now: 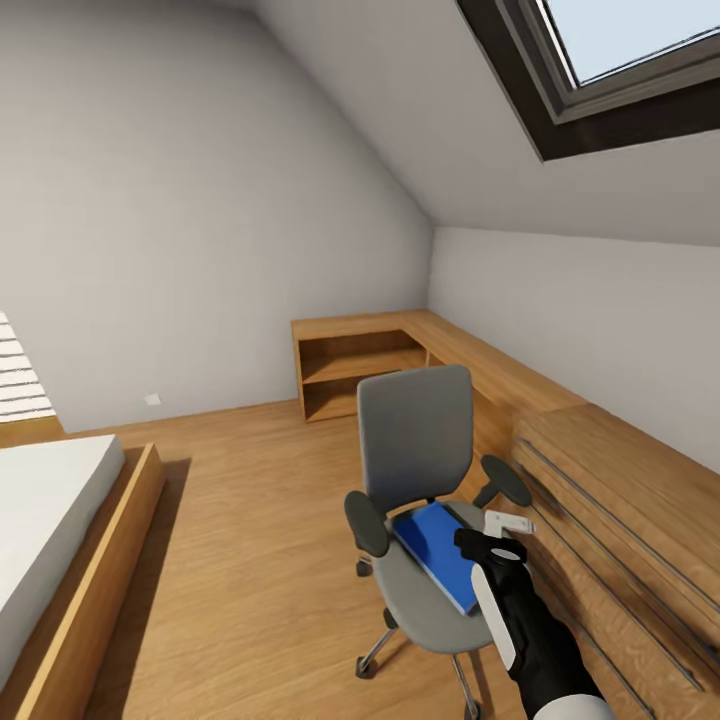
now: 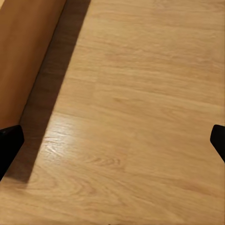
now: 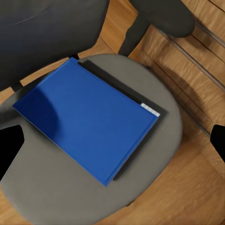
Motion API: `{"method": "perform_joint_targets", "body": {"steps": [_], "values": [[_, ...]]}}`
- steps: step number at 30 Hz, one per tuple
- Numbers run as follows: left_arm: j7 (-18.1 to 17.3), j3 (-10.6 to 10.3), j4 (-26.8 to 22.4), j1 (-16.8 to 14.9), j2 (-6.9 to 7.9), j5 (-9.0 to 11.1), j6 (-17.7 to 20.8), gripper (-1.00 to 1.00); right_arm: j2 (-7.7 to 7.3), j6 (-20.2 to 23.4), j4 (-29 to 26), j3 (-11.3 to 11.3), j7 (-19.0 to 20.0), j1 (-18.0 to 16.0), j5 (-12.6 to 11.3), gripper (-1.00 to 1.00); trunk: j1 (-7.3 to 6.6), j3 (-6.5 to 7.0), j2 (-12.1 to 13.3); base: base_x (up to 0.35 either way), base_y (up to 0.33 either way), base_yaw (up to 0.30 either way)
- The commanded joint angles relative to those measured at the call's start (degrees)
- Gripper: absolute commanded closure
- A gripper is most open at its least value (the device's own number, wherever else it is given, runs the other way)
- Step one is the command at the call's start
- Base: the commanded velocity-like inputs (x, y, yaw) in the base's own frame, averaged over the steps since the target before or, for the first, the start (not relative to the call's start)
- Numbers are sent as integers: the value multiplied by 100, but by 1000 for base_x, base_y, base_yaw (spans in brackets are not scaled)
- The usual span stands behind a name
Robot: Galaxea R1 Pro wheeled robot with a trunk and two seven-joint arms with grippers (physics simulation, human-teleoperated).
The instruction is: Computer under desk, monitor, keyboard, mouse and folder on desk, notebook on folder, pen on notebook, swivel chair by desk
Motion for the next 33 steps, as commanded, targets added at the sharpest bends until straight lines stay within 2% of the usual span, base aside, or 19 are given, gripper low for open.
{"method": "perform_joint_targets", "body": {"steps": [1,33], "values": [[38,-49,-1,-3,2,25,-11,-100,-2,12,-7,-4,-31,-4,-57,-100,23,-25,-46,0,0,4],[40,-41,-1,-3,-25,17,-11,-100,-24,12,-14,-6,4,-4,-86,-100,726,-600,-1329,0,0,0]]}}
